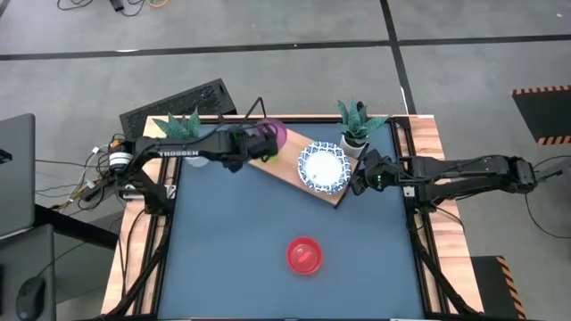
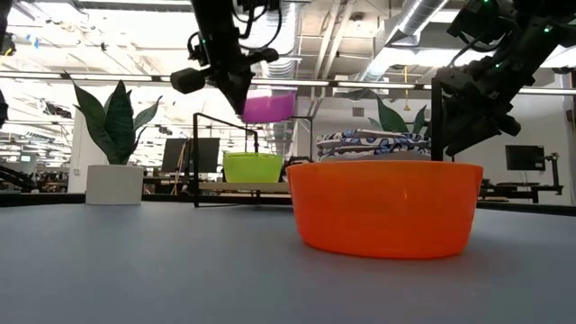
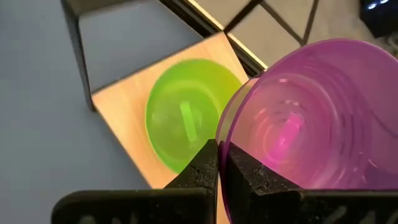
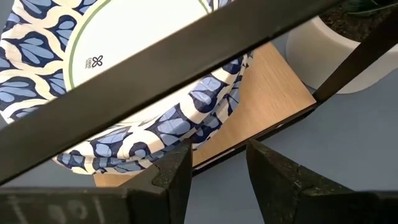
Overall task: Place and stack bowls onto a shelf
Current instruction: Stack the purple bowl on top of the green bowl on the shelf
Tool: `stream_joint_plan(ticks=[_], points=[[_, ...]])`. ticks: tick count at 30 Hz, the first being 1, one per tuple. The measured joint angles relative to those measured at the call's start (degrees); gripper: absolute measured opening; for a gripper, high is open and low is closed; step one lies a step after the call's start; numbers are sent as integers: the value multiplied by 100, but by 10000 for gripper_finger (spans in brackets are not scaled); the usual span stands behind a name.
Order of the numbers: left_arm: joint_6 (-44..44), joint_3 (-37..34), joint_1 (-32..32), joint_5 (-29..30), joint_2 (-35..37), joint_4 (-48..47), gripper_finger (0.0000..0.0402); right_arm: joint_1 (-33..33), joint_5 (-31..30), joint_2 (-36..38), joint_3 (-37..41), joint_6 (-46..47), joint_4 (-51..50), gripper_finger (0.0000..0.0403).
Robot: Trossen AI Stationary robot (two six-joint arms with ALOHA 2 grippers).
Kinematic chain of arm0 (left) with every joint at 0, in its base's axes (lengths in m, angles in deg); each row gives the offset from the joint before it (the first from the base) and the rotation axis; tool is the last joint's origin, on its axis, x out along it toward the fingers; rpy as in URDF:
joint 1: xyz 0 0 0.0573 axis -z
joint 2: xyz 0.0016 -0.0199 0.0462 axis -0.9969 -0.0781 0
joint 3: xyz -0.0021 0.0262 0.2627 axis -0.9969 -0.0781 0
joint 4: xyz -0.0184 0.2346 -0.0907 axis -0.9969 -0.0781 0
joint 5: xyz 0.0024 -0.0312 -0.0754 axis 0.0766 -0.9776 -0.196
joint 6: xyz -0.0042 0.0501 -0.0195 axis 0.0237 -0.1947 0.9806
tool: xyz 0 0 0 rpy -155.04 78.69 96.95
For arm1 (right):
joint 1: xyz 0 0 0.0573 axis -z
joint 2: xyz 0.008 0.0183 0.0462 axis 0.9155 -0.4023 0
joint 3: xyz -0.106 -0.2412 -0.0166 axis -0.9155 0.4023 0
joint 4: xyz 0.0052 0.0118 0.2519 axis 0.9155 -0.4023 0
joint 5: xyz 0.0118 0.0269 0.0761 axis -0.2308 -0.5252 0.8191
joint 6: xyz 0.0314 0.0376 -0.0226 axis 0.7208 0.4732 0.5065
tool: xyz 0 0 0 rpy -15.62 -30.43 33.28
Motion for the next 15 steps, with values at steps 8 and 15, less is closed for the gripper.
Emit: stream_joint_plan(ticks=[8, 15], points=[[-122, -4, -345, -132, -1, -63, 0, 0, -2, 0, 0, -2, 2, 178], [535, -522, -410, -451, -13, 149, 0, 0, -29, 0, 0, -3, 0, 178]])
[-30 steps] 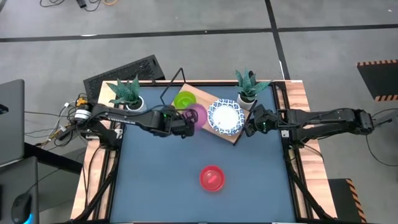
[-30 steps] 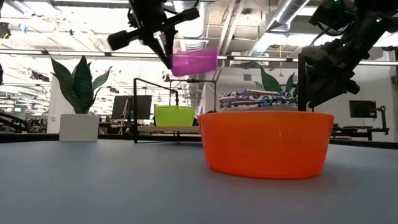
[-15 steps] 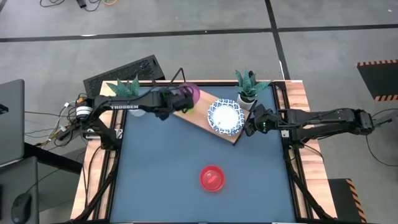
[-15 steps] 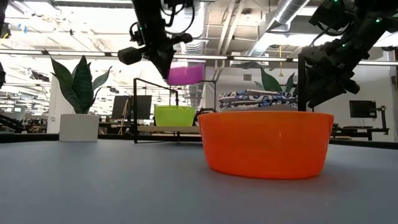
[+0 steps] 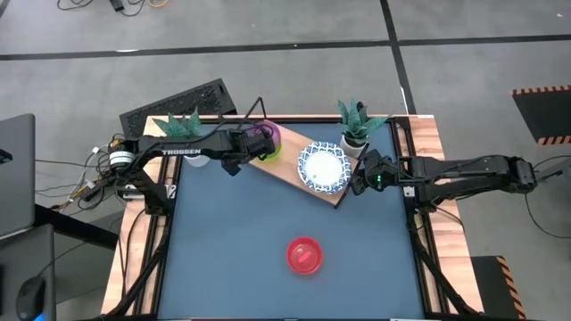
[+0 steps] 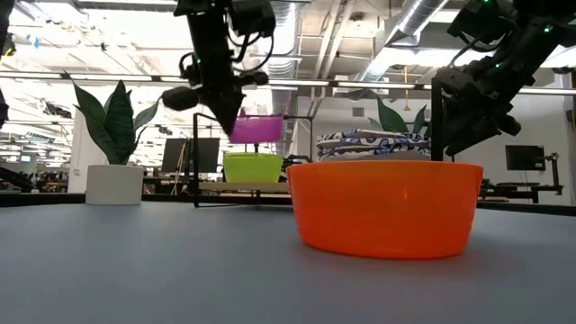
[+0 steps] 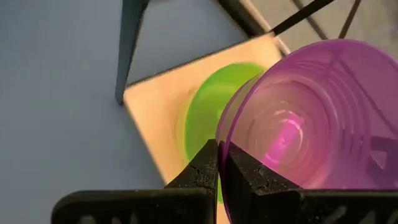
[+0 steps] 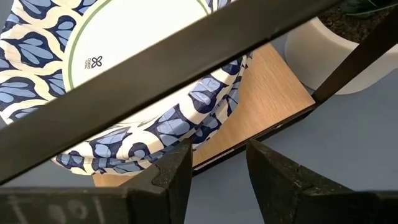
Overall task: Place and stack bowls onto a shelf
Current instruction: Stack the purple bowl on top of the green bowl on the shelf
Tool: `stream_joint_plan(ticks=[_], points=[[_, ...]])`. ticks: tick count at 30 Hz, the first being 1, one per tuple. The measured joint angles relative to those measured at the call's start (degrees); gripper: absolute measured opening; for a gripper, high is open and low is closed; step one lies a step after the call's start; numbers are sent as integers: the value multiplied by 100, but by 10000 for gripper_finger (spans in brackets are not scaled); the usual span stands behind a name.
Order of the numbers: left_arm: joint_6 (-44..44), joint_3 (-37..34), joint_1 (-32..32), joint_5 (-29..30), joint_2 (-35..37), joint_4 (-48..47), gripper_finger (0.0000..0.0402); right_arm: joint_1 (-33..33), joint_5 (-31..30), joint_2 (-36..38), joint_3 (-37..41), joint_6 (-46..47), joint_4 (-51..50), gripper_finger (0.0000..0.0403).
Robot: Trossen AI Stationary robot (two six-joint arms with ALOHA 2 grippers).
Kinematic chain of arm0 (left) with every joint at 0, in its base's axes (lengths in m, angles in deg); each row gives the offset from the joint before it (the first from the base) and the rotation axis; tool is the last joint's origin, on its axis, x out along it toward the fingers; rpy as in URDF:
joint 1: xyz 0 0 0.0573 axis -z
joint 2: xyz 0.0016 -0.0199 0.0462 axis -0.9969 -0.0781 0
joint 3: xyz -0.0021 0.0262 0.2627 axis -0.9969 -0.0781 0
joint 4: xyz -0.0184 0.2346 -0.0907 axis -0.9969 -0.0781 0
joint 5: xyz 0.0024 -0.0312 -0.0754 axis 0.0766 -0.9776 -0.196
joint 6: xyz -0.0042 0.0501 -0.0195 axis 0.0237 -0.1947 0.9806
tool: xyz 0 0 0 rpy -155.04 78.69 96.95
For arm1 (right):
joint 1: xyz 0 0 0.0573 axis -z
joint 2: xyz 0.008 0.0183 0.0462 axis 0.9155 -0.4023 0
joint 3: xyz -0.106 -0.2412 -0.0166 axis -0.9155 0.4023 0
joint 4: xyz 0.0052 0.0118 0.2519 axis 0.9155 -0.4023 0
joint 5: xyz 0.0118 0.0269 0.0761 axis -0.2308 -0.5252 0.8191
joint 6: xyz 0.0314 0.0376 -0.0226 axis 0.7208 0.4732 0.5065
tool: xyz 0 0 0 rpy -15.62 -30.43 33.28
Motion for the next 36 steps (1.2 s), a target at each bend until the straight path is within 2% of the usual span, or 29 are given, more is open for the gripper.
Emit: stream_joint_plan(ticks=[9, 23, 36], points=[[242, -733, -11, -148, 0, 1028, 0, 0, -21, 0, 2, -15, -2, 178], [143, -739, -65, -91, 2, 1097, 3, 0, -19, 0, 2, -10, -2, 178], [-145, -739, -63, 140, 4, 1098, 96, 0, -15, 0, 2, -4, -2, 178]])
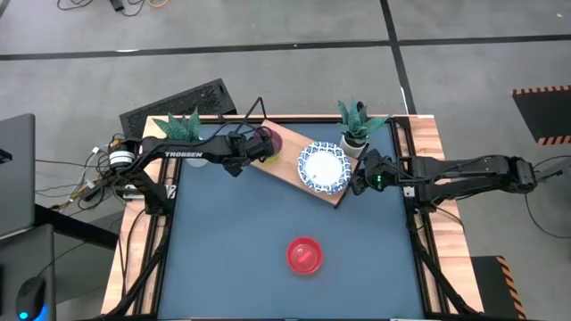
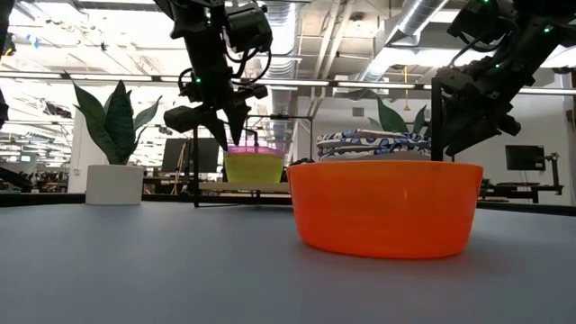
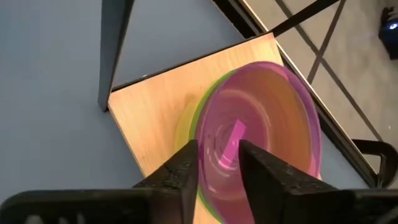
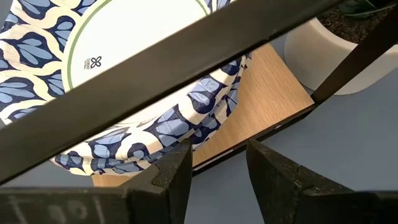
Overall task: Place and stack bowls onto a shelf
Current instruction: Stack the purple bowl on top of the green bowl on the shelf, then stack the red bowl on top of the violet bowl on the shelf
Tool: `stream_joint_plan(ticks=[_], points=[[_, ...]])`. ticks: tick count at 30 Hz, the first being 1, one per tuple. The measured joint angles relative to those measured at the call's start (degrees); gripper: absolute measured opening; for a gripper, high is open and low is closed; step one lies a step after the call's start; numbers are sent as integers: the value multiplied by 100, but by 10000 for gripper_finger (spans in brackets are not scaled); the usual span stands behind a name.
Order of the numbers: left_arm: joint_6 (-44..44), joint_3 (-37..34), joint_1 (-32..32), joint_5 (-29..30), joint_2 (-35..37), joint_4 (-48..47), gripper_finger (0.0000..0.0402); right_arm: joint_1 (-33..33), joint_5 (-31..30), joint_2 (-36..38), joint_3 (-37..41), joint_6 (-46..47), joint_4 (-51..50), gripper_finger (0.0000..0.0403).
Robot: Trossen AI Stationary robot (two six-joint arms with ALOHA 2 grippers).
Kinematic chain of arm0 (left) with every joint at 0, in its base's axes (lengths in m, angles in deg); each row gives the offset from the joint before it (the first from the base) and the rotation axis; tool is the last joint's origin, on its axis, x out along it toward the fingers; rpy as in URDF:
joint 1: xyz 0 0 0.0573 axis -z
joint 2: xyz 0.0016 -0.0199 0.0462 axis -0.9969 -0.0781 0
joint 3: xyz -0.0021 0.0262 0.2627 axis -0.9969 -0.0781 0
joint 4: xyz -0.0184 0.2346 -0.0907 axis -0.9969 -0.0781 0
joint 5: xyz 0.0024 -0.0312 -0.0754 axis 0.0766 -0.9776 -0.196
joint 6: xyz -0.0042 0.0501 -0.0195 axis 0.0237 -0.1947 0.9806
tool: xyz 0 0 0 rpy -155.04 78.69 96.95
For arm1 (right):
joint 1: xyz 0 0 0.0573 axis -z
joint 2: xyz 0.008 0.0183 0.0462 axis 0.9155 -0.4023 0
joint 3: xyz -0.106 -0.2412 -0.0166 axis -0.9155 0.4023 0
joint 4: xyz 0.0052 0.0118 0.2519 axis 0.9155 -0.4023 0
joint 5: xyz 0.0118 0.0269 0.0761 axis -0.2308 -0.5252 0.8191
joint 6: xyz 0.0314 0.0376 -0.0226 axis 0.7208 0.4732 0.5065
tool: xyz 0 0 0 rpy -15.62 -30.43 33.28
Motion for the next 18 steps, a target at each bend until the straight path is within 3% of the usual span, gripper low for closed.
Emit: stream_joint_plan(ticks=[9, 18], points=[[-876, 0, 34, -141, 21, 295, 147, 0, 6, 0, 0, 0, -2, 178], [-3260, 3, 432, -553, 120, 1131, 160, 0, 40, -1, 0, -10, -2, 178]])
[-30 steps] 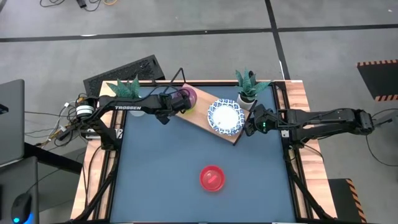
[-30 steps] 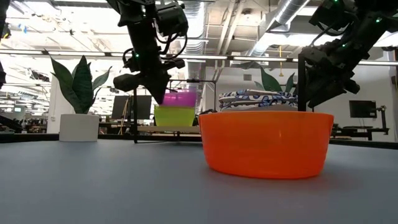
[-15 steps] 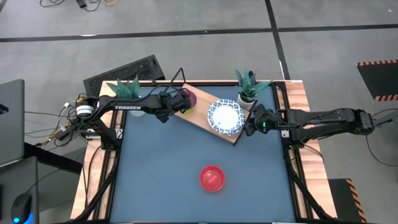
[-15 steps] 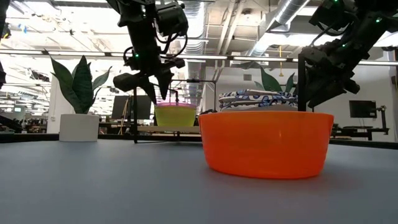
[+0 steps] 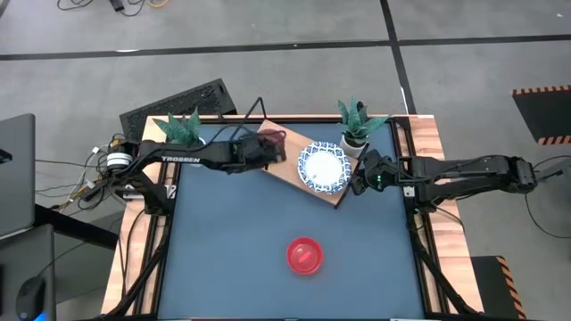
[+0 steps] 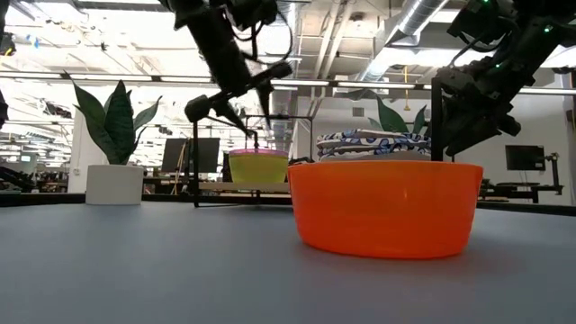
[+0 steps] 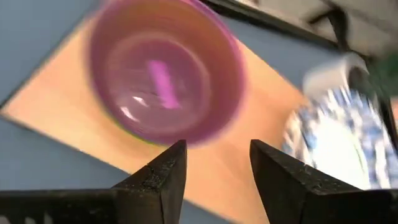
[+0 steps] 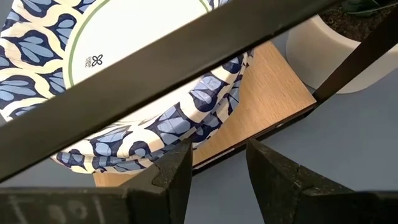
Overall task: Place and stack bowls onto a shelf
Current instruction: Stack the red bowl on top of the violet bowl on the shelf
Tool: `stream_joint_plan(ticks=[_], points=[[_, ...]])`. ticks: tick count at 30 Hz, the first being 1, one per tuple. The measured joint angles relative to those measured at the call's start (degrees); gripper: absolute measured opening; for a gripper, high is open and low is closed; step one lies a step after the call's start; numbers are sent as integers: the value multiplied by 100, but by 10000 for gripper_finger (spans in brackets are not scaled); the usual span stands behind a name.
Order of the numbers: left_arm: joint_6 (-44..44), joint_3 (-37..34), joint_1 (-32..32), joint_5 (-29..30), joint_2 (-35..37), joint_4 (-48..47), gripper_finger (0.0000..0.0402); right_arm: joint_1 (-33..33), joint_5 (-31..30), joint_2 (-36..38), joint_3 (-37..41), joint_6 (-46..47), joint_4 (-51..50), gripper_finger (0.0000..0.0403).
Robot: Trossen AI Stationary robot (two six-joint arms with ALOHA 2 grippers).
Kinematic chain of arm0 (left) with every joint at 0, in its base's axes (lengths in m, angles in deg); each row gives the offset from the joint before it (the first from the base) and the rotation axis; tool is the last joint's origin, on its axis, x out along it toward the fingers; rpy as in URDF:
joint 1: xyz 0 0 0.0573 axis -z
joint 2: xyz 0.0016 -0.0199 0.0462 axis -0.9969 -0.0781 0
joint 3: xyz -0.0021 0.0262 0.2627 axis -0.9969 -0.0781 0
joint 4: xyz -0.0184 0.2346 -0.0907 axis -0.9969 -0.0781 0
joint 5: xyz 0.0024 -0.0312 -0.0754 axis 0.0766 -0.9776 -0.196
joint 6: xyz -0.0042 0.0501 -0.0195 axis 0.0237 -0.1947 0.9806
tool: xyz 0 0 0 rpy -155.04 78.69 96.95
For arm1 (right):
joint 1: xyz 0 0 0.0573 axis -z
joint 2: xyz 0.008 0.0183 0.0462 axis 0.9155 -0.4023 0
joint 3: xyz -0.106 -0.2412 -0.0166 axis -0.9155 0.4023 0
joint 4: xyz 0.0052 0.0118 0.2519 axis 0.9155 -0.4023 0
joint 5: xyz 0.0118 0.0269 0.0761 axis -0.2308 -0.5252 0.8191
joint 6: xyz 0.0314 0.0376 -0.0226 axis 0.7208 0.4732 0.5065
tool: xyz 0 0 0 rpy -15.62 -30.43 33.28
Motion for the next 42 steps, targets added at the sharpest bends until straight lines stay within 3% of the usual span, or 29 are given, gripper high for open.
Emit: stream_joint_plan(ticks=[5, 8, 24, 32, 42], points=[[-1999, 4, 368, -983, 36, 495, 160, 0, 7, 1, 0, -91, -5, 178], [-2613, 4, 665, -1562, 34, 594, 160, -2, 32, -1, 0, -120, -7, 178], [-3302, 1, 2114, -1502, -171, 571, 160, -9, 200, -1, 0, -281, -22, 178], [-3003, 121, 2513, -1867, -886, 1019, 160, -6, 198, 1, 0, -240, -34, 178], [-2733, 542, 2878, -1762, -1639, 1172, 160, -7, 248, -1, 0, -170, -32, 178]])
